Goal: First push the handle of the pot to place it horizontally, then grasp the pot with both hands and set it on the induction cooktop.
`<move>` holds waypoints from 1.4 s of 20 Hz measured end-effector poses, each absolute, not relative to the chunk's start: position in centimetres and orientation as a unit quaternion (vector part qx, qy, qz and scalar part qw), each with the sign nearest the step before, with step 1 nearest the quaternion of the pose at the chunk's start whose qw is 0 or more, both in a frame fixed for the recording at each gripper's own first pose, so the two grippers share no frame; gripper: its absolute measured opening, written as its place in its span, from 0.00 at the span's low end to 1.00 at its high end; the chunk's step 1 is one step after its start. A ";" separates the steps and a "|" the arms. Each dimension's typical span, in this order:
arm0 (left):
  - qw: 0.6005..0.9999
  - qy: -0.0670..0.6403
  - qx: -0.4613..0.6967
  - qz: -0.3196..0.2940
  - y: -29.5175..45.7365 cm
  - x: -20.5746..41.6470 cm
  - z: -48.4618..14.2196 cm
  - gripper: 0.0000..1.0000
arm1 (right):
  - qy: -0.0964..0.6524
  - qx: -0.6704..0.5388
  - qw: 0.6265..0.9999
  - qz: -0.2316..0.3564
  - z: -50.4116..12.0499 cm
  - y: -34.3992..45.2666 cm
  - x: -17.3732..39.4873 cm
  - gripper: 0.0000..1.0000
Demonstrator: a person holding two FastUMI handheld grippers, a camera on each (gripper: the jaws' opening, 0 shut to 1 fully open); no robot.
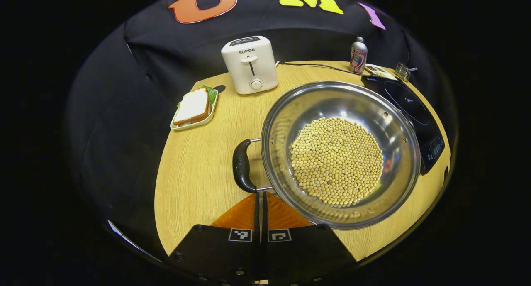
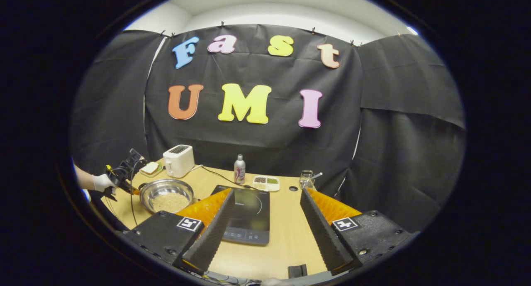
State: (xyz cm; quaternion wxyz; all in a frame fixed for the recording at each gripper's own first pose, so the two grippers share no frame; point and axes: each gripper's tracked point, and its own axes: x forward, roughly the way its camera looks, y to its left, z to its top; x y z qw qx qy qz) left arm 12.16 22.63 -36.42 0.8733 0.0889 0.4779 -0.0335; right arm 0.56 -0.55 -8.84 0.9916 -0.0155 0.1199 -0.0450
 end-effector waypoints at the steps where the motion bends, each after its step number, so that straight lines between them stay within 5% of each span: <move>1: 0.875 0.475 0.090 -0.027 23.0 12.0 -36.1 0.00 | 0.123 -0.016 0.991 -0.041 -9.0 -0.3 0.7 0.99; 15: 0.915 0.401 0.050 0.012 23.5 10.0 -29.0 0.02 | 0.238 0.037 0.969 0.060 -17.4 8.8 6.6 0.99; 16: 0.918 0.394 0.045 0.010 23.2 10.4 -28.6 0.14 | 0.250 0.044 0.965 0.072 -18.4 9.8 7.5 0.97; 17: 0.920 0.391 0.041 0.002 22.7 10.7 -28.4 0.14 | 0.261 0.050 0.961 0.080 -19.2 10.7 8.5 0.99; 20: 0.920 0.388 0.055 0.007 23.1 11.8 -28.1 0.89 | 0.297 0.058 0.948 0.102 -22.4 14.1 11.8 0.99; 21: 0.919 0.390 0.059 0.008 23.4 12.4 -28.4 0.97 | 0.307 0.063 0.943 0.113 -23.3 15.2 12.9 0.99; 28: 0.896 0.437 0.081 0.001 23.4 16.2 -31.6 0.97 | 0.400 0.080 0.904 0.127 -31.1 21.2 20.0 0.91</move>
